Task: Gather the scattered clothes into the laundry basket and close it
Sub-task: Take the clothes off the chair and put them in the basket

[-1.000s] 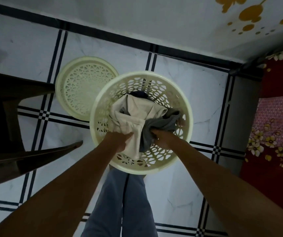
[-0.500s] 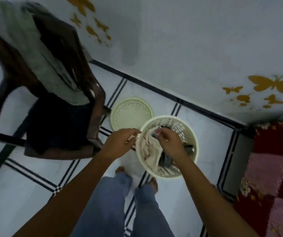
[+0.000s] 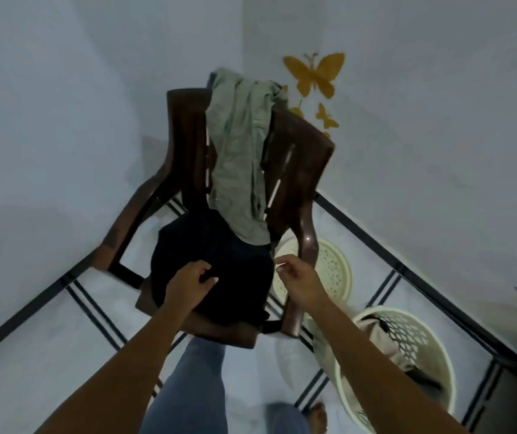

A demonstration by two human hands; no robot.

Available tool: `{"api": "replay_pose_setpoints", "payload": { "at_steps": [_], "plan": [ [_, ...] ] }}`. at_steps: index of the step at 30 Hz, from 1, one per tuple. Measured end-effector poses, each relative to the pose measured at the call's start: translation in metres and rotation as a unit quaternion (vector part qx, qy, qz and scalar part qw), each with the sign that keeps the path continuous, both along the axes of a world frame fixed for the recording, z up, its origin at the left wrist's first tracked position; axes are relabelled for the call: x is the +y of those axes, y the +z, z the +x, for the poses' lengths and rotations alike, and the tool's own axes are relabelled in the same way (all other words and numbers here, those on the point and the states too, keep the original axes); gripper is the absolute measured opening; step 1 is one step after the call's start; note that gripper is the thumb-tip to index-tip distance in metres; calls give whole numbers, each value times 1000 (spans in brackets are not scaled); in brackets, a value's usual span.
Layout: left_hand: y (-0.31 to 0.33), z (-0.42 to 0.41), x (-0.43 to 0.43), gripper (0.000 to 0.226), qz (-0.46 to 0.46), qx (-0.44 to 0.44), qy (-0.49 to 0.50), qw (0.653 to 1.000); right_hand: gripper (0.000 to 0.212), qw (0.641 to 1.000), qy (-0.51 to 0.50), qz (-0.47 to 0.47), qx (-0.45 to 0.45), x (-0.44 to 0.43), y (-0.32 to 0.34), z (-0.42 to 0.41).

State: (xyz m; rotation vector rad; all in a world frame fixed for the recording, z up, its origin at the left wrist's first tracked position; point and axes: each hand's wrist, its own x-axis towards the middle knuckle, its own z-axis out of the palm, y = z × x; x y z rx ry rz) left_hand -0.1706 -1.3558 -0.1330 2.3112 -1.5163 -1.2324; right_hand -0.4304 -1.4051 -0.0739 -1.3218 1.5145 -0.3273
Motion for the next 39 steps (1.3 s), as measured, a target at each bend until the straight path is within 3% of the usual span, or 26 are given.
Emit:
{"api": "replay_pose_setpoints", "payload": {
  "at_steps": [4,7,11,13,14,17,18,23,25,28,30,32,34,39],
  "plan": [
    [-73,44,-46,92,48,-102,-7,994,18,998,-10,42,38,-53,-77,60],
    [-133,41,-81,143,161,-98,21,982,19,997,-26,43,66,-90,-135,88],
    [-207,25,-97,162,218,-107,37,969,21,994,-77,6,72,-109,-170,106],
    [-224,20,-97,150,188,-166,24,968,21,991,-119,-16,67,-109,-167,109],
    [-229,19,-98,133,163,-171,25,971,24,988,-135,-25,66,-109,-161,111],
    [-210,22,-108,64,79,-48,84,992,50,981,-178,-64,53,-110,-131,121],
    [-191,27,-114,53,65,5,110,992,63,974,-199,-91,52,-115,-114,128],
    [-80,56,-111,41,-48,121,158,979,107,922,-297,-239,65,-160,-44,172],
    [-36,69,-100,28,-104,134,131,977,115,917,-314,-235,78,-185,-14,191],
    [9,88,-89,29,-142,132,124,973,124,923,-346,-154,68,-222,7,212],
    [29,100,-85,28,-138,122,115,976,115,929,-355,-87,63,-235,11,214],
    [44,109,-87,26,-152,106,103,977,78,939,-338,-61,23,-240,12,209],
    [62,115,-91,24,-190,90,99,973,39,937,-333,-95,-35,-238,22,204],
    [108,114,-101,24,-257,117,107,953,20,895,-364,-204,-156,-248,84,190]
  ]
}}
